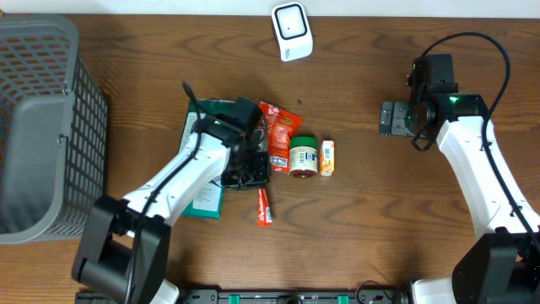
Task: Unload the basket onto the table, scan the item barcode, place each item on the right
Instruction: 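Carry the red sachet with the left gripper and drop it below the jar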
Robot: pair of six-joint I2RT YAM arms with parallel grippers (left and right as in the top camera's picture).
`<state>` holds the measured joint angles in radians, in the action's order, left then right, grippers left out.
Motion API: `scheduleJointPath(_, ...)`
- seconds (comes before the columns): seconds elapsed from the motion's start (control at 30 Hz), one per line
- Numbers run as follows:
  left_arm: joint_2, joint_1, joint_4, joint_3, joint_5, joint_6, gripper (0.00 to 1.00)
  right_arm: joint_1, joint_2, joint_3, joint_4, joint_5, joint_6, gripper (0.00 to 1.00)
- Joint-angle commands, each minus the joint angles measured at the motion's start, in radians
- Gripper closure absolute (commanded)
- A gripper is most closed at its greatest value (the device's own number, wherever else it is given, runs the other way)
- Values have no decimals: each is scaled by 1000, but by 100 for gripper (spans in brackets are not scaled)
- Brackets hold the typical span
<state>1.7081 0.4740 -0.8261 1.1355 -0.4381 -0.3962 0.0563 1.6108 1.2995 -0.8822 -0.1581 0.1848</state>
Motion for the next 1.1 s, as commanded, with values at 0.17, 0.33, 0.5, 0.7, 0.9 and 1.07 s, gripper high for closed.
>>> scheduleJointPath(0.17,20,50,26,-6,12,-9,92,-2,-10,10,0,-17,-10,1)
scheduleJointPath(0.33,20,84,31,-13,106,-100,92,-2,-10,10,0,-16,-10,1)
scheduleJointPath(0.5,20,100,48,-14,112,-111,92,-3,-10,10,0,-16,-10,1)
scheduleJointPath(0.7,20,101,48,-21,119,-111,92,-3,-10,10,0,-16,-10,1)
scheduleJointPath(0.9,20,101,72,-22,154,-110,87,-3,-10,10,0,-16,-10,1)
scheduleJointPath(1.07,20,101,72,-22,198,-106,87,-2,-10,10,0,-16,-10,1)
